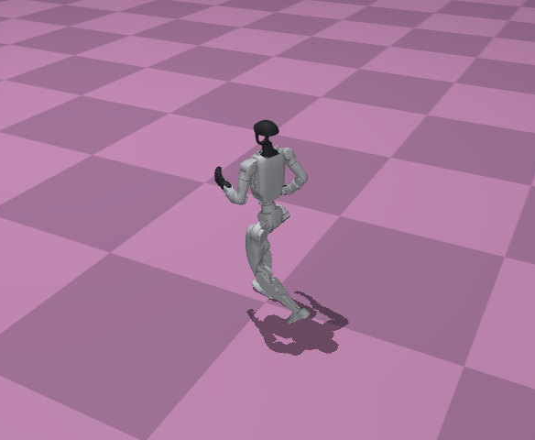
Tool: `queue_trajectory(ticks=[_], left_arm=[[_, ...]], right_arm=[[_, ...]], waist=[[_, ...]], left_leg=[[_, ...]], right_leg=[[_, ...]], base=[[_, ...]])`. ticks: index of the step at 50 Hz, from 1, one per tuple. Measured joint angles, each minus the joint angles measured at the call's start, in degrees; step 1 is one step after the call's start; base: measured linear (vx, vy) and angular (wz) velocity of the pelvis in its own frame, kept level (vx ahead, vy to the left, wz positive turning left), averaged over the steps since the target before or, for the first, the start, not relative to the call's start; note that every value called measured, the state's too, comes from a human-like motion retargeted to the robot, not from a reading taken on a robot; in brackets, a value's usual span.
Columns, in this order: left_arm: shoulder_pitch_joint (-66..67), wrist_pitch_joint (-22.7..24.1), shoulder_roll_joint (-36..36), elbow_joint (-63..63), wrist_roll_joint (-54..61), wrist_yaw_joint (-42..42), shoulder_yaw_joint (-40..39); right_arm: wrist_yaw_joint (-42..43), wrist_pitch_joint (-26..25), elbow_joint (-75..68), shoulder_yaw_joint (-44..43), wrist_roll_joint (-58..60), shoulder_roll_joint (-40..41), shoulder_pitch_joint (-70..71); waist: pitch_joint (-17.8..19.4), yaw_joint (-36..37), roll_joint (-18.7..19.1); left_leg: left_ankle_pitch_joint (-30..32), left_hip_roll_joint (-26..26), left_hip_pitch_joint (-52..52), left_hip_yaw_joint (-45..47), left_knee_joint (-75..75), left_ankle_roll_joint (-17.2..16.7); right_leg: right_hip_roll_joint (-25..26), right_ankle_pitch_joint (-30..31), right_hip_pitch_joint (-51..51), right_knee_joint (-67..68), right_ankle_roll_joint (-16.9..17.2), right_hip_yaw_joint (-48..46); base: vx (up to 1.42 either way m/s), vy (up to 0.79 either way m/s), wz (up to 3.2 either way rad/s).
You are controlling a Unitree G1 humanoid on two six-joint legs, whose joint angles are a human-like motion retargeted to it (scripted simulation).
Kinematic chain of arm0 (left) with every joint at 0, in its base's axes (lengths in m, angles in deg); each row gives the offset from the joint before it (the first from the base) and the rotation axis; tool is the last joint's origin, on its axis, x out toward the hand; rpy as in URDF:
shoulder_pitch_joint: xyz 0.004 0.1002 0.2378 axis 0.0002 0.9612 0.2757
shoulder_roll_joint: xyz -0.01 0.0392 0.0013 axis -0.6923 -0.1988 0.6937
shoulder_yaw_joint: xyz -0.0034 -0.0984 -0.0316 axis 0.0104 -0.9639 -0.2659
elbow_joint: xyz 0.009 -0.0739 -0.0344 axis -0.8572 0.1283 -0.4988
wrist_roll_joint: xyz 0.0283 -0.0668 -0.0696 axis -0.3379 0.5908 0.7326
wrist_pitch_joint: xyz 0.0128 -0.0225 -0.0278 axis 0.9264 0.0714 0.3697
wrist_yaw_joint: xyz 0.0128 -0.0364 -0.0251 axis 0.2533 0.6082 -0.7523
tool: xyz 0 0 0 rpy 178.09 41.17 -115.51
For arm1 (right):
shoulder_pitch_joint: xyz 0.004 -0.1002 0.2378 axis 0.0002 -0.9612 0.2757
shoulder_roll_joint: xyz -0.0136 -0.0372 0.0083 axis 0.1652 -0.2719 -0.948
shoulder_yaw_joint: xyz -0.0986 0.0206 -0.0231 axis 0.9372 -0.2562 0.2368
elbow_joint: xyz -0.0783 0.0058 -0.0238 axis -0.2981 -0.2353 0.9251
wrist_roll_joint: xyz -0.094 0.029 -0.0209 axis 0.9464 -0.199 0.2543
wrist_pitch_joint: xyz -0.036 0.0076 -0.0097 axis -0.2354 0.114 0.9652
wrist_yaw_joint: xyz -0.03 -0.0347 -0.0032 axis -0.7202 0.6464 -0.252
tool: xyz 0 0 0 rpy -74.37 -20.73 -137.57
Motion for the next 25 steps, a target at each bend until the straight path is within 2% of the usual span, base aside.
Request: queue_trajectory(ticks=[3,6,8,10,12,15,18,20,22,25], left_arm=[[3.43,-1.29,-0.44,0.47,1.24,-0.99,0.77],[7.26,-3.61,-0.24,3.83,2.00,-0.83,0.51],[9.74,-4.75,-0.02,6.95,2.83,-1.04,-0.25],[13.23,-5.19,-0.35,8.62,4.01,-2.41,-1.60],[17.87,-4.86,-1.78,8.12,5.24,-4.49,-2.99],[24.52,-3.80,-4.23,6.73,6.40,-7.64,-4.86],[29.33,-3.23,-5.65,6.27,6.24,-9.21,-6.24],[31.09,-3.45,-5.69,6.05,6.71,-9.38,-6.77],[31.33,-3.35,-5.32,5.89,6.26,-8.77,-6.57],[28.80,-3.16,-4.96,6.17,4.23,-6.46,-6.01]], right_arm=[[1.16,0.43,1.62,1.19,0.39,-0.49,3.21],[2.64,0.25,2.21,3.27,1.33,-1.03,10.49],[3.19,0.01,1.94,4.69,1.64,-1.28,16.75],[3.13,0.09,2.53,5.91,1.29,-1.16,21.88],[2.36,0.18,4.96,6.63,0.31,-0.77,24.01],[0.51,0.46,9.44,7.70,-1.82,-0.23,23.86],[-1.56,1.27,12.27,9.10,-2.71,-0.12,22.07],[-2.64,1.31,12.90,9.51,-3.02,-0.26,20.95],[-3.16,1.60,13.07,10.09,-2.84,0.33,19.35],[-3.20,1.53,10.82,10.62,-1.45,1.38,16.63]], waist=[[1.59,2.13,0.39],[4.65,4.98,-0.52],[6.14,6.93,-1.92],[6.40,8.54,-3.74],[5.64,10.13,-5.77],[3.40,12.02,-8.99],[0.36,11.67,-12.17],[-1.17,10.70,-13.68],[-1.67,9.39,-14.35],[-1.48,7.10,-15.99]], left_leg=[[-3.46,4.15,-3.12,0.25,16.63,2.29],[-10.97,7.50,-9.71,0.53,32.86,7.59],[-16.00,7.95,-16.24,0.79,38.88,11.59],[-19.02,6.26,-22.96,1.52,38.59,14.09],[-19.46,3.54,-27.52,2.99,31.24,14.61],[-16.77,-1.71,-30.14,5.47,11.62,12.32],[-9.05,-8.86,-28.33,6.87,-13.40,8.25],[-4.47,-13.40,-25.48,6.69,-28.26,6.77],[-5.11,-15.75,-25.72,6.56,-28.68,7.19],[-8.94,-18.98,-25.64,6.21,-21.10,10.99]], right_leg=[[2.29,-5.45,1.20,8.19,-4.68,0.01],[3.17,-13.54,3.38,17.20,-8.83,1.20],[2.76,-17.13,6.13,19.08,-9.40,2.51],[1.61,-17.60,10.13,17.27,-8.06,3.94],[0.23,-14.02,15.31,12.41,-5.07,5.37],[-2.82,-3.20,22.95,4.13,1.25,6.51],[-7.47,9.40,26.72,1.42,7.69,6.26],[-10.34,14.63,27.35,3.98,10.28,6.20],[-12.42,16.32,27.42,10.28,11.13,5.97],[-16.33,16.36,26.74,22.64,11.37,6.18]], base=[[-0.04,-0.06,-0.09],[-0.05,-0.05,0.01],[0.00,0.00,0.00],[0.00,0.00,0.00],[0.00,0.00,0.00],[0.06,0.06,0.04],[0.04,0.07,0.28],[-0.01,0.06,0.32],[-0.03,0.04,0.25],[-0.02,0.03,0.13]])
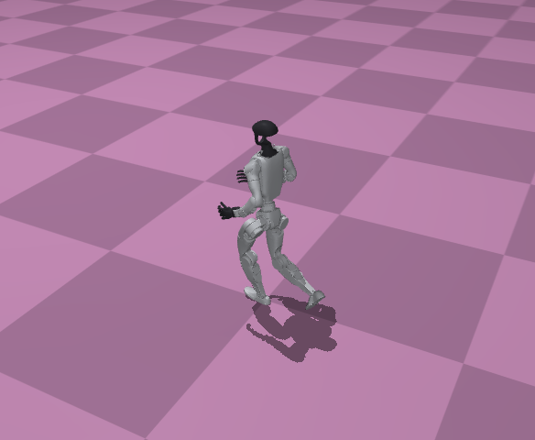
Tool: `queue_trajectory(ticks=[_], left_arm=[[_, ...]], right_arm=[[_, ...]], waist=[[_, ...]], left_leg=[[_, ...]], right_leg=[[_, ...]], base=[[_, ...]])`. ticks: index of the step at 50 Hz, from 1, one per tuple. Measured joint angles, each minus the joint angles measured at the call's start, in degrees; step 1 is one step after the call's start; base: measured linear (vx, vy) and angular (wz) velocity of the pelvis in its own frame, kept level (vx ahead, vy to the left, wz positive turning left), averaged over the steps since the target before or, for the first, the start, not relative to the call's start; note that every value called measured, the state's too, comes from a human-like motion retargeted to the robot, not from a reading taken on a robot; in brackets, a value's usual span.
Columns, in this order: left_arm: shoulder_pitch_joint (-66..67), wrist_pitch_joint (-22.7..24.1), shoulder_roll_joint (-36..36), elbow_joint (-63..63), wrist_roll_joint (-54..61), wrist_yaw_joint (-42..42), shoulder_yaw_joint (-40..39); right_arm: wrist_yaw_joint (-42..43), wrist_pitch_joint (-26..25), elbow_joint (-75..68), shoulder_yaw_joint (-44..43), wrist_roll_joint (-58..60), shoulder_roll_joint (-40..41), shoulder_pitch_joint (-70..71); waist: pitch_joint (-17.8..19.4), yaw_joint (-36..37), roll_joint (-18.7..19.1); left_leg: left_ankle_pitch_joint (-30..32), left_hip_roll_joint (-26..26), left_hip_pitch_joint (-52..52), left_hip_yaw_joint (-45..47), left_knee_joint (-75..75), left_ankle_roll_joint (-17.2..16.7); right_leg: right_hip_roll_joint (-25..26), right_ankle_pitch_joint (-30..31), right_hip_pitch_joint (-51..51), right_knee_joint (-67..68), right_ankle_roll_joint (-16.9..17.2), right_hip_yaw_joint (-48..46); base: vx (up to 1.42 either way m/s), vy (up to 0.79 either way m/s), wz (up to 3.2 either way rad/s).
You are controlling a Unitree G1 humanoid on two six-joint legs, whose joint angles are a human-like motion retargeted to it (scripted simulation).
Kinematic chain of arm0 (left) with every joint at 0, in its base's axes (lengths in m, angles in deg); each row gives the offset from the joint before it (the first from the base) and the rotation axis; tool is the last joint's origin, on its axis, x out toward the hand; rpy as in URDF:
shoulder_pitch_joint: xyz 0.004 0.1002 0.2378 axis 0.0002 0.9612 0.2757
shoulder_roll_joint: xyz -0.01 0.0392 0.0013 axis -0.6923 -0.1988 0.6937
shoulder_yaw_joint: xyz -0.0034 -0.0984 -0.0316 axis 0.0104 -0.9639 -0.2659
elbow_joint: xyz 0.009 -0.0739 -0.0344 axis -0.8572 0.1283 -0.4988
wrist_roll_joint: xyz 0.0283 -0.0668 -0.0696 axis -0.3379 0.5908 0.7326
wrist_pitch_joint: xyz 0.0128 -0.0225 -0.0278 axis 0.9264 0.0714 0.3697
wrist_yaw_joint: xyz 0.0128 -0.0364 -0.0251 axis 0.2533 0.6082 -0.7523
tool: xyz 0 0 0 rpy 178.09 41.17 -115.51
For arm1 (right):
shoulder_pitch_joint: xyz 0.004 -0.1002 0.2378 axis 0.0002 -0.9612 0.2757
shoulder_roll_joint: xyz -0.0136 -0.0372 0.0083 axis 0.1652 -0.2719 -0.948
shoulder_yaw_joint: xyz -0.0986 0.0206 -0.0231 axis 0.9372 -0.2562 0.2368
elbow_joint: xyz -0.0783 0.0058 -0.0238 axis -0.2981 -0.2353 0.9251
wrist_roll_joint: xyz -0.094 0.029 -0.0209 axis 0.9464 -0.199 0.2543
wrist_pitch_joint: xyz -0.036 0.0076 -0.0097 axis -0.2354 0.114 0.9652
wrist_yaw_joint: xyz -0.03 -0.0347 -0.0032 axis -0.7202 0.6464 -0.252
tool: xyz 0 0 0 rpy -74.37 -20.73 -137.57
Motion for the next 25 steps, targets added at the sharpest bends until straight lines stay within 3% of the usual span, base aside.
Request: queue_trajectory(ticks=[4,7,10,13,17,19,22,25], left_arm=[[-10.56,-0.14,1.30,1.82,-4.95,5.91,0.95],[-22.94,-0.72,2.50,4.08,-8.09,10.70,1.98],[-31.82,-0.75,4.35,3.33,-7.65,12.94,2.65],[-33.99,0.65,5.56,-0.17,-5.67,11.95,2.57],[-31.57,3.94,6.05,-3.51,-3.72,8.24,4.31],[-29.67,4.78,5.65,-4.56,-3.99,6.62,5.77],[-26.32,4.65,4.92,-4.98,-4.10,5.45,7.46],[-22.76,2.90,4.19,-3.07,-4.02,5.45,8.21]], right_arm=[[2.23,-1.43,-7.88,-0.61,4.02,3.19,-2.66],[3.75,-1.93,-15.06,-2.32,4.57,5.27,-3.45],[3.51,-1.19,-18.44,-4.68,0.71,4.49,-5.94],[2.28,-0.44,-17.64,-6.73,-4.03,2.00,-10.10],[1.57,0.27,-15.63,-9.24,-6.38,-0.23,-15.90],[1.86,0.64,-14.21,-10.36,-6.13,-0.71,-17.95],[3.16,1.79,-12.33,-10.34,-5.11,-1.46,-17.94],[4.84,2.66,-10.58,-8.93,-4.42,-2.41,-14.08]], waist=[[3.44,-3.05,-0.56],[5.84,-4.64,1.34],[6.66,-6.55,4.12],[5.90,-8.59,8.25],[2.68,-9.79,13.45],[1.46,-8.57,15.78],[1.34,-6.52,17.06],[3.17,-4.31,17.04]], left_leg=[[-12.80,-0.32,-0.91,-0.18,20.60,6.73],[-19.86,2.49,2.36,-1.83,26.68,7.30],[-21.41,3.35,10.85,-3.15,22.08,6.74],[-15.53,6.86,20.88,-4.60,13.31,1.03],[2.13,13.63,27.69,-5.46,8.43,-8.58],[8.82,17.64,27.11,-5.58,13.56,-11.43],[11.29,22.16,25.20,-4.74,27.39,-11.11],[6.25,26.76,21.32,-4.18,44.93,-7.63]], right_leg=[[-3.19,-4.65,-5.05,19.32,-3.35,0.10],[-2.41,-10.05,-13.70,27.91,-8.18,0.34],[-1.33,-15.38,-22.89,27.53,-10.88,0.80],[1.80,-17.22,-27.89,15.24,-11.26,-2.28],[9.39,-14.25,-28.78,-11.16,-8.97,-5.85],[14.31,-11.64,-27.34,-22.50,-8.26,-6.64],[17.97,-12.81,-26.41,-23.10,-10.35,-7.30],[19.72,-20.37,-25.22,-13.81,-15.61,-7.27]], base=[[-0.05,0.01,-0.02],[-0.07,0.00,-0.38],[-0.01,0.06,-0.52],[0.07,-0.01,-0.49],[0.07,-0.07,-0.38],[0.00,-0.07,-0.49],[-0.03,-0.05,-0.38],[-0.03,-0.06,-0.14]])
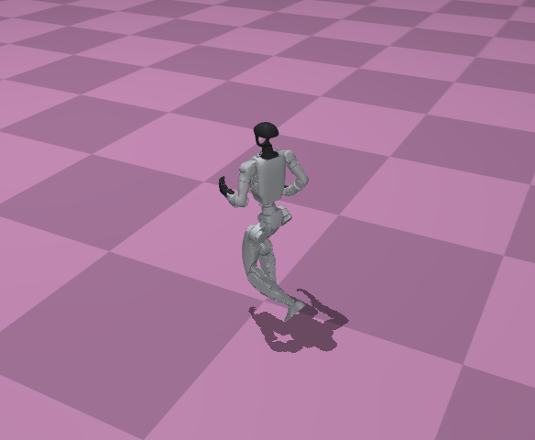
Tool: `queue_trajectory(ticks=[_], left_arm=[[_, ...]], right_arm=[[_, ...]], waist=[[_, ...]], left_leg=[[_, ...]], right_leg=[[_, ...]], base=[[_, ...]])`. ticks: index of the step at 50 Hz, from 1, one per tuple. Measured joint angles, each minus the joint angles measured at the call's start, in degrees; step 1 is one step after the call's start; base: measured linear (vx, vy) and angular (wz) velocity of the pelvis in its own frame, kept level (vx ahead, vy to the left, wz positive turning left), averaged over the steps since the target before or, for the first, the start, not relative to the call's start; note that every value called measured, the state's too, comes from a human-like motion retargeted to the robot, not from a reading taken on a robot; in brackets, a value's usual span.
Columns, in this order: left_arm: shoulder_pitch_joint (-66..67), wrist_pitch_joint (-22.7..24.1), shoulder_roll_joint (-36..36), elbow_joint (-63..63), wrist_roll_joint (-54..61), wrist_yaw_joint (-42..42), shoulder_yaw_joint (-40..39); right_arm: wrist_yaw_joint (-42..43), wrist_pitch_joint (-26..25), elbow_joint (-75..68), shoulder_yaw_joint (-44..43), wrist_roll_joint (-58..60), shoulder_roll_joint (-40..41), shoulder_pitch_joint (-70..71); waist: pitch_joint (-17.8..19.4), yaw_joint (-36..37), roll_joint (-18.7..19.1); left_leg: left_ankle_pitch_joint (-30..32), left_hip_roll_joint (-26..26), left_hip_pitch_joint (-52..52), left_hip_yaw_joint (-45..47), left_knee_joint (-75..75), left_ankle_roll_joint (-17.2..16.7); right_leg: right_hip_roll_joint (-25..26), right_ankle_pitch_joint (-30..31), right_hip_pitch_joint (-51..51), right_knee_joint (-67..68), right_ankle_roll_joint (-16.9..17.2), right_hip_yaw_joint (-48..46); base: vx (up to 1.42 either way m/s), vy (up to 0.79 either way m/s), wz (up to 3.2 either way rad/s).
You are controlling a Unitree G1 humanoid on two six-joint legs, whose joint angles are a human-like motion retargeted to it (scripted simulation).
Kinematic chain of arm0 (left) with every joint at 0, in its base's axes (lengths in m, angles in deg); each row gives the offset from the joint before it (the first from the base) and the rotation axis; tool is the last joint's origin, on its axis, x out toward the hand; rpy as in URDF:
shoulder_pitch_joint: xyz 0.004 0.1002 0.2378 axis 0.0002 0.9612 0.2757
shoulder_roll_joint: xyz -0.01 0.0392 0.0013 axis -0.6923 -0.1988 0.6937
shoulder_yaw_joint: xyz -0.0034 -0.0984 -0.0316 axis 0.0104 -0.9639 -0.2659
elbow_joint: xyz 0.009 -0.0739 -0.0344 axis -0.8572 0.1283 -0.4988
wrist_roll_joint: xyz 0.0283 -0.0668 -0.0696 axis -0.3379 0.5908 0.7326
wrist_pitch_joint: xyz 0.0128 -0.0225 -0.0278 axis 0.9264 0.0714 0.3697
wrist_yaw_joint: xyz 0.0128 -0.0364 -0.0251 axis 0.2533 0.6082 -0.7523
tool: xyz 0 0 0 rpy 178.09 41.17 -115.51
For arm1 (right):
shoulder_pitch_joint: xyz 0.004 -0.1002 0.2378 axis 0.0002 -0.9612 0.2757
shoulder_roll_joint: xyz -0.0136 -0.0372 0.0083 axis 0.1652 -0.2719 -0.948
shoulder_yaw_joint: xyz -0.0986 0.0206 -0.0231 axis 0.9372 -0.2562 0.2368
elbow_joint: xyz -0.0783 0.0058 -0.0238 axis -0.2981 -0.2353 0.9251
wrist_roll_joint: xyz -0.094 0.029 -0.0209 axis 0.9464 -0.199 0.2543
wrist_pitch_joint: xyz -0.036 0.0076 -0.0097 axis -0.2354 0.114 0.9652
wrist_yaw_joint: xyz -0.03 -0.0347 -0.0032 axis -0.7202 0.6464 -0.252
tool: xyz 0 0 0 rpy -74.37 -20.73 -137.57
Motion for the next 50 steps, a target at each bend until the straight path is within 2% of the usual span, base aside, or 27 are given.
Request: queue_trajectory(ticks=[3,5,7,9,11,15,17,18,21,25,28,30,33,37,40,43,47,50], left_arm=[[3.37,-2.43,-0.19,4.55,-0.58,0.54,-0.53],[5.67,-3.25,-0.22,7.32,-0.17,0.38,-1.66],[9.23,-3.04,-1.15,7.50,1.35,-1.07,-3.39],[13.45,-2.41,-2.76,6.20,3.17,-3.00,-5.14],[17.31,-1.48,-4.08,5.05,4.35,-4.69,-6.56],[22.54,-0.63,-4.98,4.47,5.61,-6.50,-8.46],[23.29,-0.85,-4.43,4.37,6.20,-6.46,-8.61],[23.19,-0.86,-4.24,4.30,6.14,-6.23,-8.43],[20.41,-0.90,-4.06,4.34,4.62,-4.45,-7.58],[10.00,-1.47,-3.19,6.49,-0.23,0.93,-6.34],[-1.82,-2.40,-1.35,9.79,-1.97,5.41,-5.35],[-6.41,-2.50,0.14,9.61,-1.03,6.50,-5.43],[-7.94,-1.26,1.80,6.71,1.54,5.46,-6.07],[-5.77,1.45,2.58,3.03,4.56,1.67,-4.75],[-3.29,1.79,1.92,0.84,5.56,-0.73,-3.34],[0.50,0.78,2.06,1.09,6.21,-1.27,-2.14],[3.88,-2.95,1.79,5.14,7.68,-0.67,-3.34],[7.03,-4.45,2.88,9.48,8.63,-0.26,-5.01]], right_arm=[[1.54,-0.17,0.59,2.23,0.87,-0.65,7.33],[2.01,-0.28,0.56,3.65,1.01,-0.74,12.94],[1.56,-0.23,1.84,4.67,0.69,-0.30,16.55],[0.54,-0.09,4.16,5.31,-0.16,0.34,17.91],[-0.64,0.12,6.56,5.80,-1.18,0.94,17.70],[-3.26,0.93,9.34,6.94,-2.40,1.65,15.61],[-4.15,1.01,9.52,7.18,-2.68,1.89,14.53],[-4.45,1.09,9.46,7.48,-2.72,2.32,13.68],[-4.40,0.93,7.23,7.70,-1.87,3.61,11.36],[-2.08,-0.77,-0.40,6.79,1.36,6.83,9.25],[-1.21,-1.05,-7.17,4.85,0.14,8.14,9.00],[-1.87,-0.78,-9.00,3.46,-3.05,7.31,7.13],[-3.30,-0.50,-8.50,1.38,-7.70,5.30,2.67],[-4.31,-0.22,-6.13,-1.61,-10.68,3.74,-3.75],[-3.76,0.10,-3.65,-2.99,-11.26,3.42,-6.34],[-2.95,1.09,-2.05,-2.44,-10.95,2.96,-5.45],[-0.13,0.79,-1.02,-0.63,-10.93,1.69,3.61],[1.55,0.77,-1.58,0.80,-10.22,1.25,12.88]], waist=[[2.99,2.87,-1.23],[4.17,4.55,-2.83],[4.18,5.92,-4.91],[3.52,7.26,-7.17],[2.16,8.35,-9.36],[-1.56,7.66,-13.74],[-2.80,6.20,-14.92],[-3.02,5.38,-15.28],[-2.63,2.86,-16.82],[0.85,-0.37,-17.37],[3.15,-1.46,-14.57],[3.56,-2.87,-12.40],[2.45,-5.30,-8.57],[-0.36,-5.91,-3.43],[-1.23,-4.11,-0.49],[-0.56,-1.87,-0.64],[3.58,1.23,-1.48],[5.35,3.92,-3.16]], left_leg=[[-8.87,3.23,-7.50,-0.09,14.67,6.11],[-13.78,2.77,-14.26,-0.06,18.72,9.59],[-16.35,0.13,-20.20,1.00,15.51,11.29],[-16.94,-3.18,-23.68,2.85,6.33,11.35],[-15.65,-6.95,-24.92,4.87,-7.33,9.72],[-5.64,-17.43,-22.14,6.84,-41.43,3.95],[-2.16,-21.52,-19.72,6.43,-52.14,2.95],[-2.53,-22.58,-19.78,6.36,-51.85,3.17],[-7.48,-25.34,-19.88,6.06,-42.96,7.41],[-20.98,-25.47,-19.92,5.61,-23.51,14.91],[-26.66,-22.49,-14.54,4.00,-21.33,14.93],[-26.57,-21.57,-8.21,3.08,-25.63,13.22],[-19.01,-18.63,1.14,1.40,-34.44,7.02],[-2.72,-11.71,6.59,0.31,-36.58,-1.89],[3.10,-5.54,4.87,0.22,-25.03,-3.92],[0.33,-1.13,2.79,1.86,-8.63,-0.89],[-10.36,3.88,-5.10,0.69,13.42,5.77],[-17.95,3.20,-14.18,0.63,19.02,10.42]], right_leg=[[0.34,-8.56,3.09,7.58,-3.50,1.31],[-0.53,-11.64,6.52,8.39,-3.49,2.63],[-1.99,-10.99,11.17,5.78,-1.45,4.25],[-3.64,-6.61,16.65,1.23,1.96,5.91],[-5.69,0.73,21.68,-3.46,6.32,7.00],[-11.72,17.84,26.69,-5.78,15.20,7.61],[-14.32,21.63,26.66,-0.90,16.81,7.43],[-15.34,22.22,26.59,2.65,16.81,7.15],[-19.49,21.27,25.30,16.32,16.76,7.17],[-22.68,16.41,19.04,35.94,13.52,7.63],[-21.60,10.76,9.60,41.48,8.88,7.83],[-21.12,7.23,4.09,39.40,7.21,7.36],[-18.61,5.10,-0.74,26.22,6.72,4.45],[-10.48,8.03,-1.22,0.23,8.67,1.66],[-4.11,10.31,0.96,-11.20,8.27,0.61],[-2.38,4.58,1.16,-3.39,4.21,0.69],[-1.36,-8.28,4.02,8.69,-2.40,0.88],[-2.30,-13.62,8.01,10.96,-2.77,2.38]], base=[[-0.03,-0.04,0.00],[0.00,0.00,0.00],[0.00,0.00,0.00],[0.02,0.03,0.00],[0.06,0.07,0.00],[0.03,0.07,0.25],[-0.03,0.04,0.28],[-0.04,0.02,0.21],[0.00,0.00,0.00],[-0.03,0.01,-0.09],[-0.04,0.03,-0.55],[0.01,0.04,-0.51],[0.07,-0.03,-0.34],[0.06,-0.07,-0.29],[-0.02,-0.06,-0.32],[-0.04,-0.06,-0.22],[-0.05,-0.07,0.05],[-0.02,-0.01,0.02]])
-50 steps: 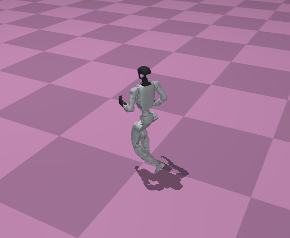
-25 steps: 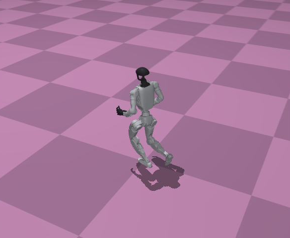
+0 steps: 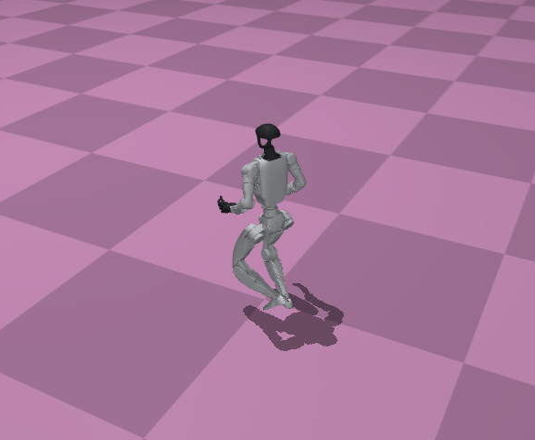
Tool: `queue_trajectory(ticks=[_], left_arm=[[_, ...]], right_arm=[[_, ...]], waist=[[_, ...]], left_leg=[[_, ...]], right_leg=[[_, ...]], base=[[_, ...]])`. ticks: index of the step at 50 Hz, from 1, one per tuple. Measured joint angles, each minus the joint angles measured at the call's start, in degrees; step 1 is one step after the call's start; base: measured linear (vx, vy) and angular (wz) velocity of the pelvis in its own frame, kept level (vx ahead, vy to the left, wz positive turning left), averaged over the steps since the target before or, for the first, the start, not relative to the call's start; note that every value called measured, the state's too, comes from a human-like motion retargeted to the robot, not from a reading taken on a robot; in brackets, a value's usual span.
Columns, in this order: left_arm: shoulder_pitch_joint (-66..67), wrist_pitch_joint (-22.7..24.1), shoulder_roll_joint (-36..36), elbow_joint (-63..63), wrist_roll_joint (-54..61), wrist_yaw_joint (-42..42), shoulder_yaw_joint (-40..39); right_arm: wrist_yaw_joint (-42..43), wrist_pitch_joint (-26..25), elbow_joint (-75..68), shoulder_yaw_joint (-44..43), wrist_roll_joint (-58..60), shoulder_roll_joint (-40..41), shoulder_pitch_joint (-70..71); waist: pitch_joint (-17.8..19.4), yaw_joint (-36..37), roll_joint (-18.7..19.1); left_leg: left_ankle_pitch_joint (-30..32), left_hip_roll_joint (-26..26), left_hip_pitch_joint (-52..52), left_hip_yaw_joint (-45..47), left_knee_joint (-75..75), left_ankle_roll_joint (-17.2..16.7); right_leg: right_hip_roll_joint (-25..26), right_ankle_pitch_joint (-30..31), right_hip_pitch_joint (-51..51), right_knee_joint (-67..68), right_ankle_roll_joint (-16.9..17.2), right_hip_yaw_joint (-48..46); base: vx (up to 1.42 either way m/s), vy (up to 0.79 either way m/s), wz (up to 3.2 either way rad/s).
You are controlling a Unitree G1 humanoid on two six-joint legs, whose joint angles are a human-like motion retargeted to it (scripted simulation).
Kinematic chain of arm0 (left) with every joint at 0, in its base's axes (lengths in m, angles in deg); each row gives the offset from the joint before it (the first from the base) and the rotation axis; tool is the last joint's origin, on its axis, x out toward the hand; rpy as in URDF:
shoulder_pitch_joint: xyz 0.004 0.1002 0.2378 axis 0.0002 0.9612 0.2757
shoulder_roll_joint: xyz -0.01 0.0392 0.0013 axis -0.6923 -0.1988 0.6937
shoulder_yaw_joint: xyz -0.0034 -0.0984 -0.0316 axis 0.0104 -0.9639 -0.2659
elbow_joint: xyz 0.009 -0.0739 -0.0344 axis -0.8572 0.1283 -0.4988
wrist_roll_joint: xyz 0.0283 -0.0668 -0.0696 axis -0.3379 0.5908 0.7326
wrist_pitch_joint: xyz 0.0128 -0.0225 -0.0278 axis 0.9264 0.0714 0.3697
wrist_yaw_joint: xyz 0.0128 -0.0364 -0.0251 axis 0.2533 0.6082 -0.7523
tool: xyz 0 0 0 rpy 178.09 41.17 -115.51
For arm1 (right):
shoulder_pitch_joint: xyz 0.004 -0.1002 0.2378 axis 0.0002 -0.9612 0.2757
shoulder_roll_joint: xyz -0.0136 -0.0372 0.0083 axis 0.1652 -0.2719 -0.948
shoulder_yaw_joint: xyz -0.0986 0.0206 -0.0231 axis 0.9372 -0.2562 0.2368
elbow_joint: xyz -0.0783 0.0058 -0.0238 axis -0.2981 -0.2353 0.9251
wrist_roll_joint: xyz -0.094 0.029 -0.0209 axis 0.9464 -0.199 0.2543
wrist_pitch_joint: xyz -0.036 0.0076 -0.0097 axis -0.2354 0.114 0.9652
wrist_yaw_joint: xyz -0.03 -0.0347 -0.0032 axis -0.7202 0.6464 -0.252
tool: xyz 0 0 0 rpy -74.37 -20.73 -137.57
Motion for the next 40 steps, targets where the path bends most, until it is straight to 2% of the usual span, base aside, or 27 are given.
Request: queue_trajectory(ticks=[2,5,7,10,12,15,18,20,22,25,27,30,32,34,35,37,40], left_arm=[[3.48,0.08,-0.30,0.07,1.55,-1.56,-1.39],[9.55,1.08,-2.21,-2.38,4.19,-4.84,-2.99],[12.87,1.88,-3.30,-3.46,4.96,-6.88,-3.86],[16.29,2.59,-4.09,-3.85,4.89,-8.43,-4.60],[16.88,2.54,-3.85,-3.81,5.15,-8.37,-4.45],[15.40,2.82,-3.65,-3.67,4.53,-6.87,-3.49],[9.55,2.83,-3.42,-2.35,1.74,-3.38,-2.44],[3.39,2.53,-3.19,-0.37,-0.65,-0.51,-1.76],[-4.69,1.90,-2.52,2.72,-1.96,2.47,-0.97],[-12.58,1.53,-0.49,4.08,-0.57,3.97,-0.45],[-13.98,1.94,0.54,2.28,1.21,3.19,-0.65],[-13.17,3.64,1.35,-1.54,3.65,0.96,-0.62],[-11.40,5.08,1.27,-4.09,4.40,-0.81,-0.08],[-9.39,5.95,0.79,-6.33,4.52,-2.37,0.77],[-8.45,6.11,0.43,-7.31,4.59,-3.02,1.15],[-6.52,6.03,-0.08,-8.40,4.78,-3.49,1.67],[-3.84,4.59,-0.95,-8.49,5.44,-3.16,1.41]], right_arm=[[0.02,0.26,1.46,0.65,-0.11,-0.01,4.27],[-1.29,0.59,5.75,1.31,-1.51,0.22,6.39],[-2.84,1.07,8.33,2.00,-2.20,0.39,5.72],[-5.41,1.75,10.64,3.08,-1.96,0.62,3.76],[-6.70,1.70,11.02,3.52,-1.90,1.00,2.29],[-7.23,1.72,10.01,4.24,-1.27,2.38,-0.49],[-5.86,0.63,5.36,3.98,0.64,4.91,-2.81],[-4.18,-0.56,0.61,3.46,2.18,6.93,-3.75],[-2.92,-1.02,-4.67,2.28,2.22,8.54,-3.88],[-3.22,-0.82,-9.06,0.37,-1.68,8.18,-6.14],[-4.39,-0.72,-9.00,-0.66,-4.52,6.82,-8.93],[-5.82,-0.39,-7.15,-2.20,-6.92,4.80,-13.48],[-6.24,0.05,-5.17,-3.35,-7.34,3.91,-16.33],[-6.12,0.60,-2.95,-4.44,-7.41,3.42,-18.42],[-5.78,0.80,-1.83,-4.80,-7.22,3.21,-18.98],[-4.86,1.52,-0.14,-4.61,-6.69,2.52,-18.14],[-2.65,2.00,2.04,-3.74,-5.49,1.18,-13.42]], waist=[[-0.19,1.38,-1.48],[-1.72,3.40,-3.95],[-3.65,3.90,-5.91],[-7.01,2.75,-9.10],[-8.27,1.35,-10.31],[-8.52,-1.00,-11.69],[-6.43,-3.40,-12.83],[-4.60,-4.89,-12.64],[-2.89,-5.69,-11.29],[-1.73,-7.60,-8.58],[-2.06,-9.02,-6.16],[-3.68,-10.77,-2.85],[-5.02,-10.69,-0.70],[-5.99,-9.54,1.39],[-6.24,-8.79,2.31],[-5.96,-7.31,2.51],[-4.20,-4.72,2.63]], left_leg=[[-2.00,-2.65,-5.35,1.26,-4.46,1.29],[-1.06,-7.37,-9.16,4.36,-20.43,0.12],[2.88,-11.56,-8.89,6.41,-36.11,-2.67],[12.89,-19.82,-5.58,7.97,-61.85,-7.39],[16.81,-23.80,-3.26,7.57,-70.86,-8.26],[13.87,-26.63,-3.29,6.98,-65.17,-5.57],[2.91,-27.93,-3.96,6.36,-49.81,1.12],[-4.12,-27.41,-3.43,5.74,-42.09,4.35],[-8.24,-25.53,-0.63,4.46,-39.84,4.51],[-8.83,-24.41,7.73,3.10,-44.96,2.80],[-5.23,-22.53,13.75,2.10,-50.50,-0.77],[5.31,-18.81,20.26,1.01,-56.93,-7.47],[13.45,-15.26,21.32,0.55,-55.97,-11.62],[19.53,-11.08,20.02,0.17,-49.86,-14.23],[21.57,-8.94,18.96,0.04,-45.53,-14.90],[21.70,-5.94,17.14,0.58,-35.02,-13.84],[16.24,-0.54,12.74,0.84,-16.95,-10.18]], right_leg=[[-1.26,1.01,4.12,-2.75,2.01,1.34],[-3.16,8.54,11.48,-10.25,7.01,3.55],[-5.51,17.06,15.51,-14.96,11.42,4.03],[-10.27,29.99,17.91,-16.07,17.80,4.36],[-12.62,34.51,17.72,-11.40,19.58,4.49],[-15.74,35.83,16.92,0.39,19.58,4.34],[-18.73,33.26,14.07,16.17,19.15,4.99],[-19.89,29.84,10.49,24.97,16.89,5.03],[-19.70,26.75,5.21,29.57,13.81,4.94],[-19.90,21.56,-2.14,28.82,10.70,4.66],[-18.62,19.74,-5.36,22.24,10.01,3.00],[-15.11,19.52,-7.83,7.28,10.39,0.30],[-10.84,21.40,-7.67,-4.31,11.46,-0.64],[-5.93,23.64,-6.51,-14.32,12.14,-1.05],[-3.69,24.49,-5.72,-18.12,12.13,-1.33],[-1.76,22.71,-5.05,-17.15,10.63,-1.31],[0.52,15.80,-3.28,-11.24,5.97,-1.66]], base=[[0.00,0.00,0.00],[0.03,0.04,0.01],[0.06,0.07,0.15],[0.03,0.07,0.42],[-0.02,0.03,0.40],[-0.04,0.02,0.25],[-0.03,0.04,0.06],[-0.06,0.04,-0.09],[-0.05,0.02,-0.33],[0.00,0.04,-0.33],[0.06,-0.01,-0.28],[0.08,-0.06,-0.19],[0.05,-0.08,-0.20],[0.00,-0.07,-0.26],[-0.03,-0.06,-0.24],[-0.04,-0.06,-0.16],[-0.05,-0.07,-0.08]])
